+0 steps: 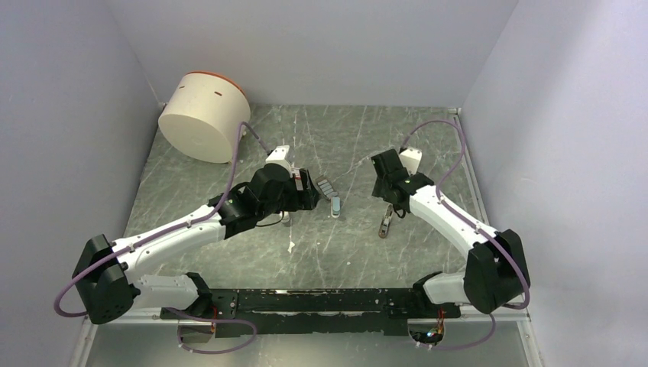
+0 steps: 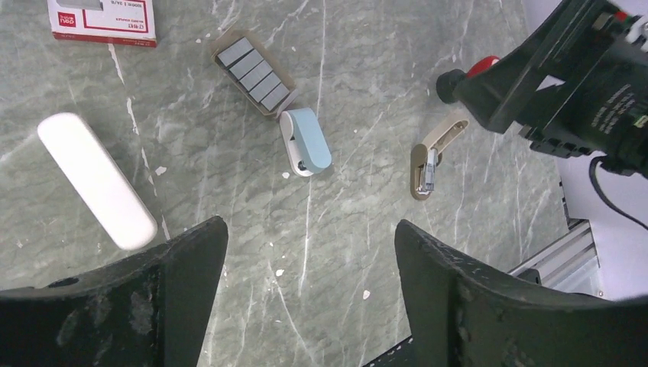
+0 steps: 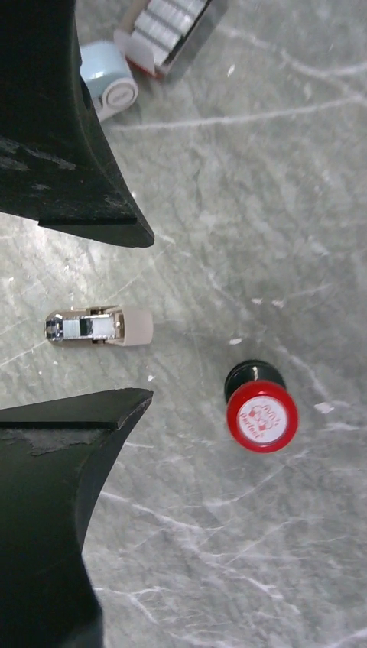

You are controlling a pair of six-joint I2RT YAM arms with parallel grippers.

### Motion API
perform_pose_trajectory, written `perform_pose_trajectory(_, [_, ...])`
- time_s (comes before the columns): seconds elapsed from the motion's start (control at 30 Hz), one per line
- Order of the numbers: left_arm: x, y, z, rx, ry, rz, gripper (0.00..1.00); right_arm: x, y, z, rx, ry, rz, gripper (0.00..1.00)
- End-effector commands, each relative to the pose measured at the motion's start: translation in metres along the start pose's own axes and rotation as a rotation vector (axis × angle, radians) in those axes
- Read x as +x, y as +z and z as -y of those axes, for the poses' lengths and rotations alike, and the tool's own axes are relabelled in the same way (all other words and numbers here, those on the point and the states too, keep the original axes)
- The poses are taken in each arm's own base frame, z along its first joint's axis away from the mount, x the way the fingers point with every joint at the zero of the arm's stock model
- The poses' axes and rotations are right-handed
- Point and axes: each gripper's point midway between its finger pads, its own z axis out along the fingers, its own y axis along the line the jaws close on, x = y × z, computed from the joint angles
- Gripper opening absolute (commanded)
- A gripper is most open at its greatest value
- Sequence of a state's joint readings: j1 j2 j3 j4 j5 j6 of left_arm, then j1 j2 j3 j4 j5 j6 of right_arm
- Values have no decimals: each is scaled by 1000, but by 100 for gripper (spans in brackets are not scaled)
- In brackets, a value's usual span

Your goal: Load the staples into the stapler

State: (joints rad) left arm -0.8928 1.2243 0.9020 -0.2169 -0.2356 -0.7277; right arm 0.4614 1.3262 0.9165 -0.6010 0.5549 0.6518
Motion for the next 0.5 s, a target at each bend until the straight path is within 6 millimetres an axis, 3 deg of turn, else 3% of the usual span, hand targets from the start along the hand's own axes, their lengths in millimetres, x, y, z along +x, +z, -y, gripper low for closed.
perform_pose_trajectory(0.0, [-11, -1, 6, 18, 1, 26, 86, 21, 10, 12, 32, 10, -68, 70])
perform_pose_trajectory(0.23, [-4, 4, 7, 24, 6, 0, 84, 38, 24, 9, -2, 15, -121, 60])
perform_pose_trajectory(0.47, [4, 7, 7, 38, 0, -22, 85, 47, 28, 3, -43, 12, -155, 42])
